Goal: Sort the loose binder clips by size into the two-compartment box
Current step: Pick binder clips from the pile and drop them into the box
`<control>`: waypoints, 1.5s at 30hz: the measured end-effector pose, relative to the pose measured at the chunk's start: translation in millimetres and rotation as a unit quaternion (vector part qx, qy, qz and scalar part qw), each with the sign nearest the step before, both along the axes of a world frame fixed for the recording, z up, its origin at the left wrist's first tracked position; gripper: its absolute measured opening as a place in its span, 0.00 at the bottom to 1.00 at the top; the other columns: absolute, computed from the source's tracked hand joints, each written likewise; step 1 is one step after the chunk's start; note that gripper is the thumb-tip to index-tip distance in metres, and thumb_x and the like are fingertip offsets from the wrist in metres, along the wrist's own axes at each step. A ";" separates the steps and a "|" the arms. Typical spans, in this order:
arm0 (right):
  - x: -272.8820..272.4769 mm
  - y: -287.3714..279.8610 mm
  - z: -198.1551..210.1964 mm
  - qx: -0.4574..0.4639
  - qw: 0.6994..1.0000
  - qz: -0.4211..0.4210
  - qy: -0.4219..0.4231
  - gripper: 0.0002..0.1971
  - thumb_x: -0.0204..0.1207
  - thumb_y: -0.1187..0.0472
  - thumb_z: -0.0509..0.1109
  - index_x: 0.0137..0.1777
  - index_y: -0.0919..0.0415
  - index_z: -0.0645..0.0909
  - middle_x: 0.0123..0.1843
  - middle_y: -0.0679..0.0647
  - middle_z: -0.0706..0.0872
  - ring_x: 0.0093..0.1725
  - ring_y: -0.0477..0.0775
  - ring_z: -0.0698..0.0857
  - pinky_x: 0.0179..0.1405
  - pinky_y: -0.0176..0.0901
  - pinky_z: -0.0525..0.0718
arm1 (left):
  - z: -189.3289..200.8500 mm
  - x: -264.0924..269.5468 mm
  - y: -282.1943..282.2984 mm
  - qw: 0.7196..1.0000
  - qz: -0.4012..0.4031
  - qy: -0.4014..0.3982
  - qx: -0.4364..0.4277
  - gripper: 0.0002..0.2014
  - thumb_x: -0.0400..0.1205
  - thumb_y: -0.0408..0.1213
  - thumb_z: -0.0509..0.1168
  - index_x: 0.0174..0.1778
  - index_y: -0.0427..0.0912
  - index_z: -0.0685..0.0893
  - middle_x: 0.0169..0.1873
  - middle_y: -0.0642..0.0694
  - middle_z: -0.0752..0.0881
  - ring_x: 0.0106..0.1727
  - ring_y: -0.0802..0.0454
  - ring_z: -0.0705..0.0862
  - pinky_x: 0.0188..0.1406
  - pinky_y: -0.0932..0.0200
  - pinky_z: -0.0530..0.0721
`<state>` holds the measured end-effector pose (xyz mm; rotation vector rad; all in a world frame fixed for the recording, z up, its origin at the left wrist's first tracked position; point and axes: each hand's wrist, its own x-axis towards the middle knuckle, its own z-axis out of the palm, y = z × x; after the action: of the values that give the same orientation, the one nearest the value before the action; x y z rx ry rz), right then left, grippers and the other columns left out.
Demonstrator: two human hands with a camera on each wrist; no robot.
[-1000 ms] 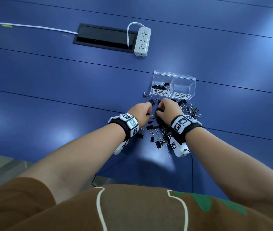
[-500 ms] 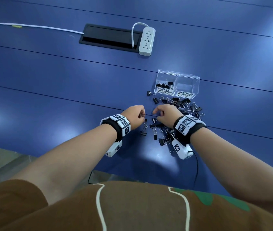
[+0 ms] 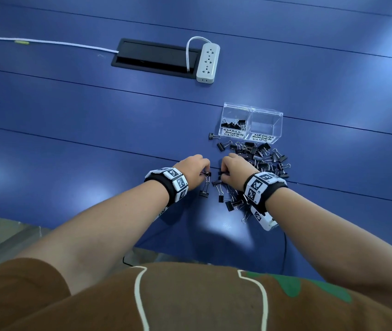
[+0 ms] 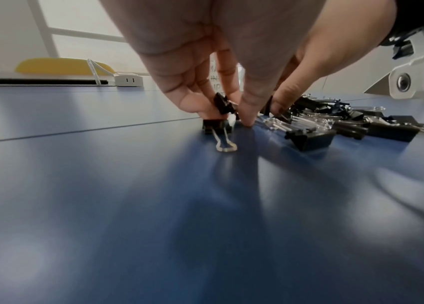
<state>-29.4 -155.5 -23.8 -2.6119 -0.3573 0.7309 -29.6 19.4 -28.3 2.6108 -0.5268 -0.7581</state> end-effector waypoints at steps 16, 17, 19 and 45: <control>92.2 -33.4 50.9 0.078 0.958 -0.256 -0.105 0.06 0.74 0.64 0.68 0.50 0.61 0.81 0.43 0.51 0.82 0.41 0.50 0.79 0.44 0.39 0.78 | 3.4 8.1 -10.6 0.985 0.141 0.008 -0.099 0.03 0.75 0.28 0.65 0.43 0.36 0.80 0.41 0.42 0.83 0.42 0.43 0.80 0.48 0.49 0.82; 88.8 -31.8 48.8 0.079 0.959 -0.249 -0.111 0.05 0.74 0.65 0.66 0.49 0.60 0.81 0.43 0.51 0.82 0.41 0.51 0.79 0.46 0.40 0.79 | 3.8 9.9 -11.0 0.982 0.151 0.009 -0.112 0.03 0.74 0.27 0.65 0.41 0.37 0.80 0.40 0.44 0.82 0.41 0.44 0.80 0.47 0.50 0.82; 79.2 -26.3 45.3 0.074 0.965 -0.227 -0.112 0.07 0.75 0.66 0.63 0.46 0.57 0.82 0.45 0.52 0.86 0.41 0.52 0.82 0.49 0.44 0.85 | 7.5 16.1 -12.7 0.975 0.175 0.013 -0.138 0.05 0.73 0.27 0.67 0.38 0.40 0.79 0.37 0.46 0.82 0.40 0.46 0.80 0.44 0.53 0.81; 18.1 -70.1 18.6 0.304 0.840 -0.449 0.037 0.14 0.77 0.69 0.55 0.37 0.61 0.81 0.31 0.53 0.79 0.30 0.52 0.79 0.31 0.46 0.83 | 22.1 56.9 -72.3 0.987 0.070 -0.081 -0.120 0.08 0.77 0.30 0.61 0.48 0.43 0.82 0.52 0.44 0.81 0.46 0.46 0.81 0.51 0.45 0.85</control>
<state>-11.3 -225.6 -5.2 -1.8079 0.5619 0.2922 27.3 -52.9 -6.2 2.4641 -0.4430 -0.4110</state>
